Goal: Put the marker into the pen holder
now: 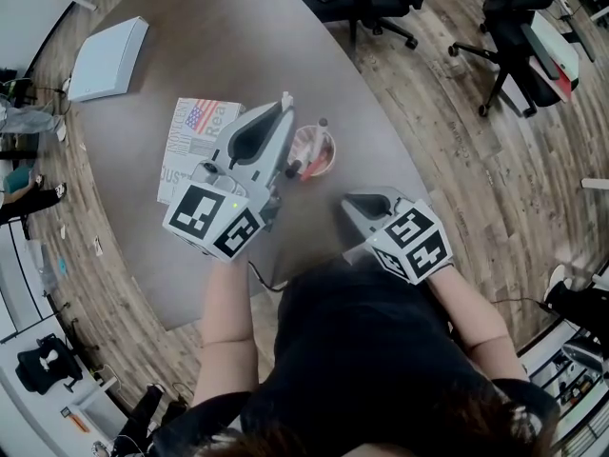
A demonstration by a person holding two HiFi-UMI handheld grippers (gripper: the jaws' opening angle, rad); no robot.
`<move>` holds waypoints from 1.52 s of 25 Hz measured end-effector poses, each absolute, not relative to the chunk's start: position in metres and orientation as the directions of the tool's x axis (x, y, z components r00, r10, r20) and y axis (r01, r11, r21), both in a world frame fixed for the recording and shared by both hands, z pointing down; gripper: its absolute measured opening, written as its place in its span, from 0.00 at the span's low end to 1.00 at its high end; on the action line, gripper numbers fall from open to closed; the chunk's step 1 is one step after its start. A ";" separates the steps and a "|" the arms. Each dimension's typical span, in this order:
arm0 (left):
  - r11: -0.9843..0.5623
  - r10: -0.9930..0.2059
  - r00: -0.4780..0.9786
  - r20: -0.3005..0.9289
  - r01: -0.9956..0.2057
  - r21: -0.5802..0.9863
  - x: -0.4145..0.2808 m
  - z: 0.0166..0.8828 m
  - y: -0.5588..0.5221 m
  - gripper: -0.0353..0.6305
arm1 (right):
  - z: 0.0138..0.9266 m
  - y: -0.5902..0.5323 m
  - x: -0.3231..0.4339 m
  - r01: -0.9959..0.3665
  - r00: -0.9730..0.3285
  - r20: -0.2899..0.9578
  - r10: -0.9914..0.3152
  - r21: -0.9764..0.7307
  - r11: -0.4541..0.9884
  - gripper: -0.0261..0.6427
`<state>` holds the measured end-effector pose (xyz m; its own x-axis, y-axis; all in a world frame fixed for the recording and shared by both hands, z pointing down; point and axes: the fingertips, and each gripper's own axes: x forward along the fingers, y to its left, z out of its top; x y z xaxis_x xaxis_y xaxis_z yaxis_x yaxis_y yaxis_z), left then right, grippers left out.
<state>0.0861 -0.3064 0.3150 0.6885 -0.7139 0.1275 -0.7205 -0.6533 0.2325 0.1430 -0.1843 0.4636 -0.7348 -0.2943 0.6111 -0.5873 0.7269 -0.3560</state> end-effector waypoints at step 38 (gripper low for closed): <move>-0.684 -0.639 0.670 0.376 -0.719 0.118 0.084 0.409 -0.293 0.17 | 0.480 -0.194 0.136 -0.589 -0.723 0.643 -0.254 -0.380 0.713 0.07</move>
<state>0.0840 -0.2930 0.4094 0.6703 -0.6395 0.3765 -0.7194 -0.6845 0.1181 0.1360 -0.1937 0.4805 -0.7230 -0.2539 0.6425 -0.5886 0.7133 -0.3804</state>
